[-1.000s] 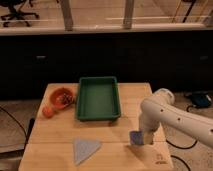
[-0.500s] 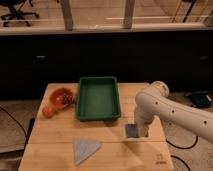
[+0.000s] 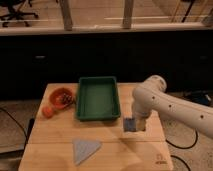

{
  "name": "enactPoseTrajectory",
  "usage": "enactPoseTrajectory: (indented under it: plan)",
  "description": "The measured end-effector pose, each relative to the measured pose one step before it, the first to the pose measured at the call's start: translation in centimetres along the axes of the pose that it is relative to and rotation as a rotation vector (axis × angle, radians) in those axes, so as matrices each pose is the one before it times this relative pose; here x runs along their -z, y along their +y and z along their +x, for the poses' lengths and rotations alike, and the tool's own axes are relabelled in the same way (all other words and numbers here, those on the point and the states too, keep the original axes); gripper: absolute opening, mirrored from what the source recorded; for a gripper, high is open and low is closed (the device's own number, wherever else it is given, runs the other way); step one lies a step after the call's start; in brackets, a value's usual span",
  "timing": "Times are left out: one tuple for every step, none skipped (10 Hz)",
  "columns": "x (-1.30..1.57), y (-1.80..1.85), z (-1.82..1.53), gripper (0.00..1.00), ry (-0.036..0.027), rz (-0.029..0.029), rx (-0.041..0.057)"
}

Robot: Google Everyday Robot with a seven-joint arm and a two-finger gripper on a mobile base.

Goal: Wipe tray with sponge

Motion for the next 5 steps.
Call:
enactPoseTrajectory:
  plan:
    - [0.290,-0.266,-0.040,0.00,0.00420,0.00210,-0.00302]
    - [0.203,-0.558,-0.364,0.00,-0.00244,0.00727,0.00257]
    - [0.208,-1.050,-0.475,0.00,-0.00155,0.01200,0.00620]
    - [0.346,-1.113,-0.009,0.00,-0.00004,0.01119,0.00076]
    - [0.195,-0.701,-0.205,0.00,0.00202,0.00168,0.00408]
